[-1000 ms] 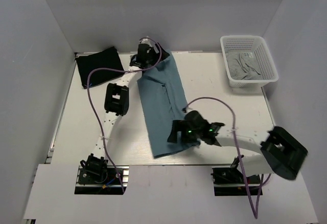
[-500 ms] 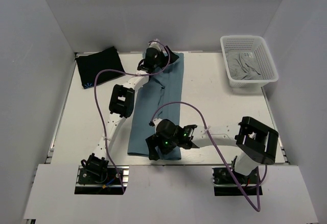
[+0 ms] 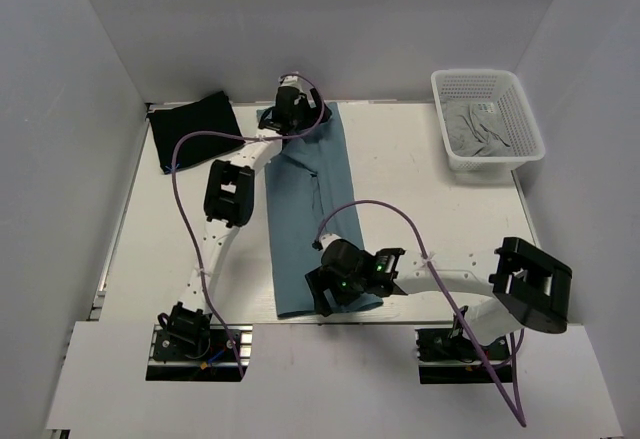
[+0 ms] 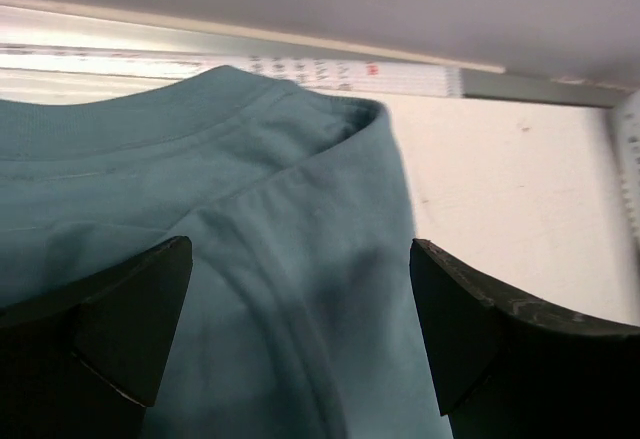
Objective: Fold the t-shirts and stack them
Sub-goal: Rotate the tshirt 90 degrees, then grab the bottom of the folded rectangular tshirt with both arms
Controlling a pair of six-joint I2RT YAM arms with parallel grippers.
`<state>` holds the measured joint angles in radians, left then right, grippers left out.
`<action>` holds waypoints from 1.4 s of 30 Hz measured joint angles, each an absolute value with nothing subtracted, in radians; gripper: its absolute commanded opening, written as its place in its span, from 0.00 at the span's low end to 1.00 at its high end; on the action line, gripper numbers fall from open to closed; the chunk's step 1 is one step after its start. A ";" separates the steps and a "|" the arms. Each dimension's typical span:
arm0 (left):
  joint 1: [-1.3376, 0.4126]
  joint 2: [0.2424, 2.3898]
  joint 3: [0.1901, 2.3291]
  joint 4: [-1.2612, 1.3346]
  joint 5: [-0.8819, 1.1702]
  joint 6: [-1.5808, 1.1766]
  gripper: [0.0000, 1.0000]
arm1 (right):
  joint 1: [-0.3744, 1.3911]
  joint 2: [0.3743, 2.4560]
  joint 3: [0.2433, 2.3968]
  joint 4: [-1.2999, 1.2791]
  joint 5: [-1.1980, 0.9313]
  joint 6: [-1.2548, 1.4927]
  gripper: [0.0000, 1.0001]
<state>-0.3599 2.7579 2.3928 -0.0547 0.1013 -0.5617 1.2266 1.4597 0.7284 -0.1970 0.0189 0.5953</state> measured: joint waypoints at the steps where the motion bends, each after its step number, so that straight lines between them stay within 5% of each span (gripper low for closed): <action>1: -0.356 2.747 2.383 -0.069 0.104 -0.544 1.00 | 1.227 1.455 0.728 -0.214 0.030 0.595 0.91; 13: -0.358 2.418 2.157 -0.174 0.093 -0.466 1.00 | 1.231 1.397 0.741 -0.317 0.134 0.557 0.91; 20: -0.340 2.118 1.768 -0.122 0.021 -0.453 1.00 | 1.230 1.380 0.772 -0.359 0.209 0.543 0.91; 29: -0.317 2.065 1.549 -0.211 -0.059 -0.487 1.00 | 1.169 1.280 0.774 -0.430 0.355 0.614 0.91; 36: -0.365 1.542 1.004 -0.241 0.028 -0.581 1.00 | 1.074 1.247 0.710 -0.423 0.322 0.656 0.91; 42: -0.459 1.121 0.797 -0.325 0.131 -0.657 1.00 | 0.984 1.179 0.625 -0.473 0.245 0.706 0.91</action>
<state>-0.4587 1.1210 0.7975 -0.3248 0.1307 -0.6575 0.9844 1.1793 0.6247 -0.4732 0.2455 0.7063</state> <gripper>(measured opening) 0.997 0.907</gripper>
